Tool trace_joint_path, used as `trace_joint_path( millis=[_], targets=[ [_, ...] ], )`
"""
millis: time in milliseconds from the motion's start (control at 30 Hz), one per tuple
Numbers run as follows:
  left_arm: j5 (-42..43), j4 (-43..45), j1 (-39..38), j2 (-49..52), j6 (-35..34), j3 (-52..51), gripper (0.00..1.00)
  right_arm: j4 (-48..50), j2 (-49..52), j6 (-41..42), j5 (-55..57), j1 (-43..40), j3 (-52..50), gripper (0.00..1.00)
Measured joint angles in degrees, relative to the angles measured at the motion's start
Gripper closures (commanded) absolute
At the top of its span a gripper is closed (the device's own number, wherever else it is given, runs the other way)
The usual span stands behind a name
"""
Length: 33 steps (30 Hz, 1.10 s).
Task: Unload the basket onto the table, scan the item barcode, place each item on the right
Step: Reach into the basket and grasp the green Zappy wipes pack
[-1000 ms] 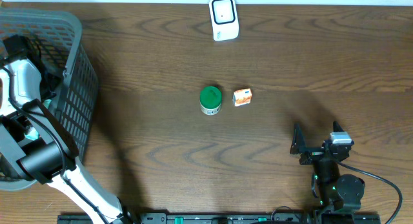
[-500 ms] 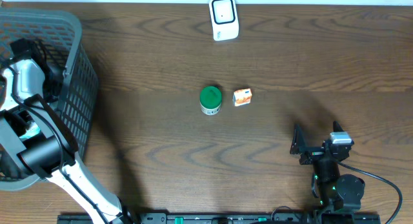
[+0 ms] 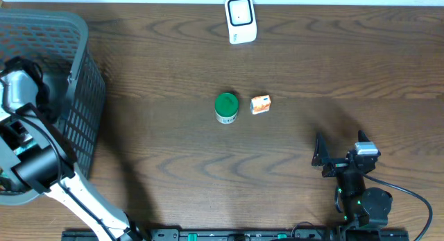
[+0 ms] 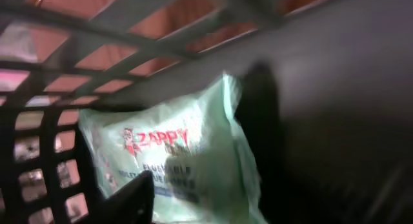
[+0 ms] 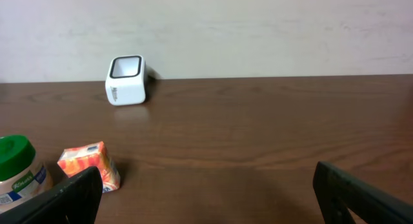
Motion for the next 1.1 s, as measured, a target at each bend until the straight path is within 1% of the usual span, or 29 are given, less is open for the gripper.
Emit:
trace_joint_path(
  millis=[100, 133, 167, 267, 300, 333, 367, 400, 467, 500, 600, 800, 1100],
  targets=[
    [-0.24, -1.38, 0.7, 0.0, 0.24, -0.02, 0.66, -0.02, -0.02, 0.02, -0.02, 0.0, 0.0, 0.01],
    [-0.2, -1.66, 0.87, 0.0, 0.15, -0.02, 0.67, -0.02, 0.0, 0.02, 0.0, 0.0, 0.0, 0.01],
    [-0.2, -1.92, 0.98, 0.0, 0.17, -0.02, 0.71, -0.02, 0.0, 0.02, 0.0, 0.0, 0.0, 0.01],
    [-0.2, -2.75, 1.22, 0.0, -0.11, -0.02, 0.71, -0.02, 0.0, 0.0, -0.02, 0.0, 0.0, 0.01],
    [-0.2, -3.06, 1.25, 0.0, -0.11, -0.02, 0.6, -0.02, 0.0, 0.02, 0.0, 0.0, 0.0, 0.01],
    [-0.22, -3.52, 1.27, 0.0, -0.09, -0.02, 0.45, -0.02, 0.0, 0.0, 0.0, 0.0, 0.0, 0.01],
    [-0.24, -4.04, 1.29, 0.0, -0.13, -0.04, 0.32, -0.02, 0.0, 0.02, -0.02, 0.0, 0.0, 0.01],
    [-0.24, -4.44, 1.31, 0.0, -0.5, -0.07, 0.25, -0.02, 0.0, 0.0, -0.02, 0.0, 0.0, 0.01],
    [-0.46, -5.2, 1.38, 0.0, -1.05, -0.07, 0.12, -0.02, 0.0, 0.02, -0.02, 0.0, 0.0, 0.01],
    [-1.01, -5.57, 1.4, -0.02, -1.16, -0.07, 0.08, -0.02, 0.0, 0.0, -0.02, 0.0, 0.0, 0.01],
    [-2.01, -6.03, 1.51, -0.15, -1.84, -0.07, 0.03, -0.02, 0.0, 0.0, -0.02, 0.0, 0.0, 0.01],
    [-2.08, -7.37, 1.51, -0.2, -2.54, -0.02, 0.03, -0.02, -0.02, 0.02, -0.02, 0.0, 0.0, 0.01],
    [-1.07, -16.7, 1.95, 1.46, -7.3, 0.44, 0.03, -0.02, -0.02, 0.0, 0.0, 0.0, 0.0, 0.01]
  ],
)
